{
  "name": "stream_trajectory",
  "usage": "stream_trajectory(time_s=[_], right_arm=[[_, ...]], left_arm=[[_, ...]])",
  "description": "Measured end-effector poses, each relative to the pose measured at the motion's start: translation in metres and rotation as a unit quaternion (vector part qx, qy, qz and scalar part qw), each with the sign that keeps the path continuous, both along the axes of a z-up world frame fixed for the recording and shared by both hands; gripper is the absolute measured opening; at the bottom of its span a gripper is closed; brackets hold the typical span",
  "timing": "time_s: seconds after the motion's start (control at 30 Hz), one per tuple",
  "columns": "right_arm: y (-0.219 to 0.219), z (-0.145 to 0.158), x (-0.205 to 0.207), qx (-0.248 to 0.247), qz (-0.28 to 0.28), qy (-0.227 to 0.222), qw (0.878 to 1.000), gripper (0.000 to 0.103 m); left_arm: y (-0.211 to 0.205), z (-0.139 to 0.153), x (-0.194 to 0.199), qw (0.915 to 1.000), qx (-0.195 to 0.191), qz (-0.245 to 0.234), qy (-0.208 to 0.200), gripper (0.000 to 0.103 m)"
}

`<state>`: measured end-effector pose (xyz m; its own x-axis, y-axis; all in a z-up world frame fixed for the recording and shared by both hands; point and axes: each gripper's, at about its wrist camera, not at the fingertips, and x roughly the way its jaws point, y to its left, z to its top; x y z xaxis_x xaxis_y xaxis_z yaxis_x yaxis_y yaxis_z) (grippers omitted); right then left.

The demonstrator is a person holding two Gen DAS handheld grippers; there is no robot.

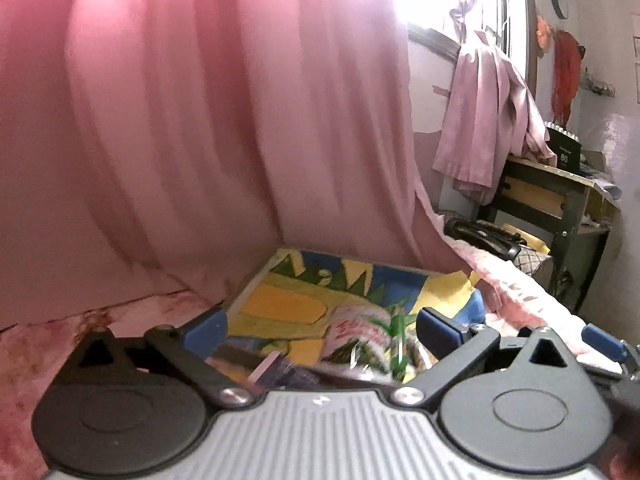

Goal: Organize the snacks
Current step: 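Carry the sausage stick and gold packet into the grey box and release both, then move both tools back over the remaining snacks beside the box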

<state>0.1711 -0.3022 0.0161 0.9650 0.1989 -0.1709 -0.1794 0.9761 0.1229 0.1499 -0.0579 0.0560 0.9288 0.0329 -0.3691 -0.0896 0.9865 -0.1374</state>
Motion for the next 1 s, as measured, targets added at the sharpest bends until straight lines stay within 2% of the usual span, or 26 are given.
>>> stream_trajectory(time_s=[0.23, 0.57, 0.77, 1.0], right_arm=[[0.009, 0.002, -0.045, -0.006, 0.001, 0.008, 1.0, 0.102], [0.041, -0.009, -0.097, -0.046, 0.043, 0.066, 0.996, 0.102], [0.06, -0.015, -0.117, -0.066, 0.084, 0.101, 0.989, 0.102], [0.073, -0.024, -0.114, -0.088, 0.105, 0.133, 0.982, 0.102]], left_arm=[[0.029, -0.018, -0.052, 0.9997, -0.008, 0.015, 0.019, 0.103], [0.053, -0.038, -0.106, 0.9989, 0.009, 0.01, 0.045, 0.103], [0.061, -0.046, -0.12, 0.9974, 0.011, 0.006, 0.071, 0.103], [0.067, -0.06, -0.123, 0.9947, 0.006, 0.015, 0.102, 0.103]])
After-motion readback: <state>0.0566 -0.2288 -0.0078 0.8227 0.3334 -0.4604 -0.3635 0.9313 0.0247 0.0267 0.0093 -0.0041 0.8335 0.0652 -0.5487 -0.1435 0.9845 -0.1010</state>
